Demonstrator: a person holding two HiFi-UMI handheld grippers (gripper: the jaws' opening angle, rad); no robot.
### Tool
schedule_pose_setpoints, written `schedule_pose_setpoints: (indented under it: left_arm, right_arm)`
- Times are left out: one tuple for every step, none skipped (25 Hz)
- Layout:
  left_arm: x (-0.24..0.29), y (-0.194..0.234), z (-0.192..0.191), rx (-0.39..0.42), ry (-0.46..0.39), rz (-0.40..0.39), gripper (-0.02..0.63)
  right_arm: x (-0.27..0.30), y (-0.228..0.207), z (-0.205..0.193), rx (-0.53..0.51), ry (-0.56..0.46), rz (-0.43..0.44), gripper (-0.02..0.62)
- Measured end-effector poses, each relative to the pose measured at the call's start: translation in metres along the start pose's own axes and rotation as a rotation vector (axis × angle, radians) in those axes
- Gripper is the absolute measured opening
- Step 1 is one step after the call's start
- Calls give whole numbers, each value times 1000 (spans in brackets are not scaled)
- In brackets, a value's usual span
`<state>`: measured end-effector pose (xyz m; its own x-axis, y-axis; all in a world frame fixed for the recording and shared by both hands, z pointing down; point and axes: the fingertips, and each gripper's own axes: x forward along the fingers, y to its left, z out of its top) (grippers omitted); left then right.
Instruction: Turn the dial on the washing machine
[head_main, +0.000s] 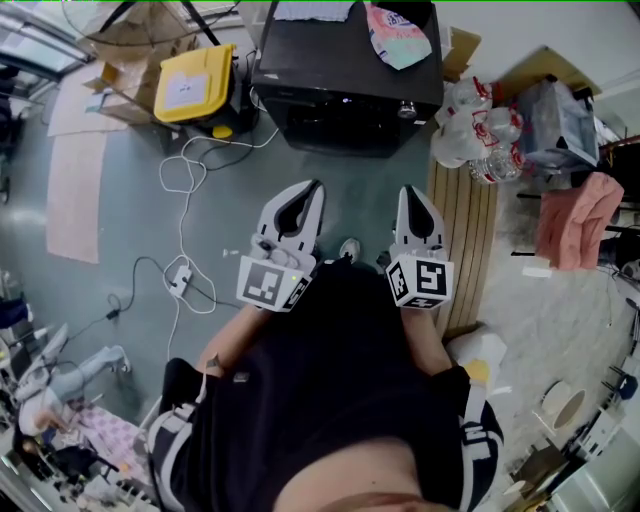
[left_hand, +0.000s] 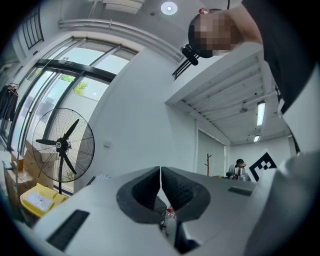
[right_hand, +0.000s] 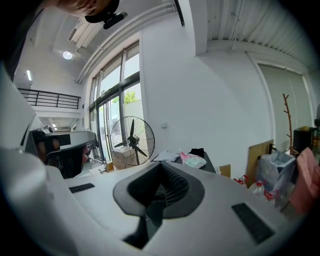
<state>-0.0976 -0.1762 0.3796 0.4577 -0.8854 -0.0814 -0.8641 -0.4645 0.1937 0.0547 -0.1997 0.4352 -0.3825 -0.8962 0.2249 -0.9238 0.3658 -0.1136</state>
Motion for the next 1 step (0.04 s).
schedule_pose_setpoints:
  left_arm:
    - [2, 1, 0, -3, -1, 0, 28]
  right_arm:
    - [2, -1, 0, 0, 0, -1, 25]
